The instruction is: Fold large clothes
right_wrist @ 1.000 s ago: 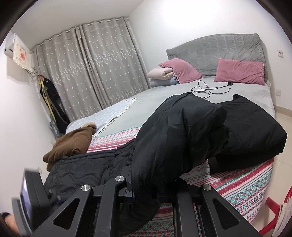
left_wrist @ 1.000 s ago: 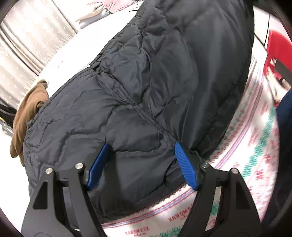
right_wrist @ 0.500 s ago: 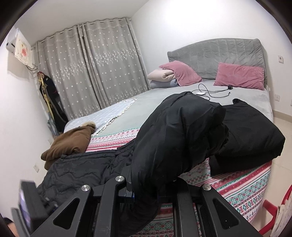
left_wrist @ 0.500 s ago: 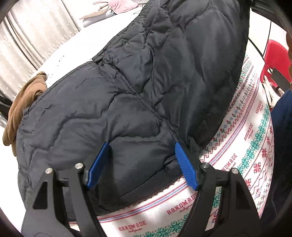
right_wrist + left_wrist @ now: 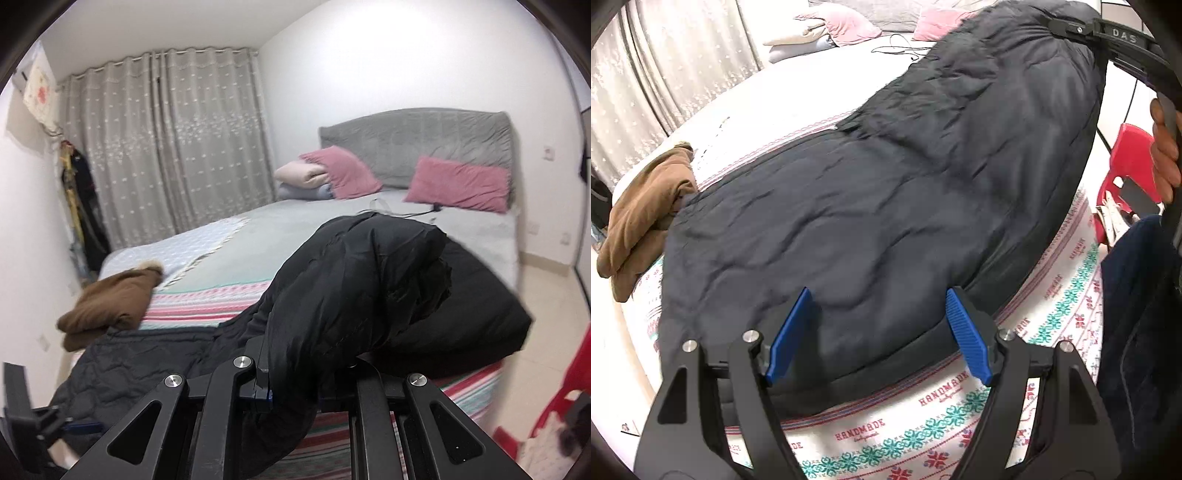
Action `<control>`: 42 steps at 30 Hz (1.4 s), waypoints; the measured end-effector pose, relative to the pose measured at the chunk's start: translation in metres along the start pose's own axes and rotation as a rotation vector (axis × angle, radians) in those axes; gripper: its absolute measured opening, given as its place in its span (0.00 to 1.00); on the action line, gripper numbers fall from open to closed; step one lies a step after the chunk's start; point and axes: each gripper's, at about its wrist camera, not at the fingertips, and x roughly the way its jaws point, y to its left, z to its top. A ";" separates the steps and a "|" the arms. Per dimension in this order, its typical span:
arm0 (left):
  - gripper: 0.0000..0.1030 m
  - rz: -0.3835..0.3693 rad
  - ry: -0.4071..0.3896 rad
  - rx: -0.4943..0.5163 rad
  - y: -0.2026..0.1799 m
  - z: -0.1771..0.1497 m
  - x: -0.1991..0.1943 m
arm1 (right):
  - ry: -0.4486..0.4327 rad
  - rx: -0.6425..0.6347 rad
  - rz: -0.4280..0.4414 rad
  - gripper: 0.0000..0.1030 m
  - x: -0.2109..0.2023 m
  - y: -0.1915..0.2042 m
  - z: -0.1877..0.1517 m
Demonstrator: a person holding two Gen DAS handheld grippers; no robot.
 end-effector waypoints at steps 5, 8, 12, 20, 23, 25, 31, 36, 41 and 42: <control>0.73 0.003 0.010 -0.001 0.004 -0.002 0.002 | 0.009 0.016 -0.112 0.13 0.000 -0.039 0.009; 0.73 -0.030 0.015 -0.037 0.018 -0.003 0.000 | 0.011 -0.010 -0.130 0.13 0.001 -0.041 0.011; 0.73 -0.060 -0.006 -0.152 0.063 -0.003 -0.014 | -0.030 -0.146 -0.121 0.13 -0.005 -0.004 0.014; 0.73 -0.113 -0.056 -0.507 0.168 -0.015 -0.036 | -0.174 -0.591 -0.050 0.13 -0.021 0.127 -0.021; 0.73 -0.152 -0.078 -0.611 0.190 -0.025 -0.037 | -0.206 -0.788 -0.010 0.13 -0.024 0.182 -0.059; 0.73 -0.190 -0.060 -0.667 0.197 -0.030 -0.030 | -0.213 -0.882 0.027 0.13 -0.024 0.211 -0.082; 0.73 -0.221 -0.068 -0.719 0.203 -0.031 -0.029 | -0.196 -1.018 0.128 0.14 -0.019 0.258 -0.133; 0.73 -0.313 -0.070 -0.781 0.212 -0.038 -0.021 | -0.187 -1.052 0.179 0.14 -0.015 0.272 -0.156; 0.73 -0.372 -0.086 -0.797 0.213 -0.037 -0.023 | -0.167 -1.024 0.240 0.14 -0.019 0.277 -0.162; 0.73 -0.363 -0.087 -0.803 0.214 -0.036 -0.023 | -0.164 -1.028 0.243 0.14 -0.020 0.276 -0.165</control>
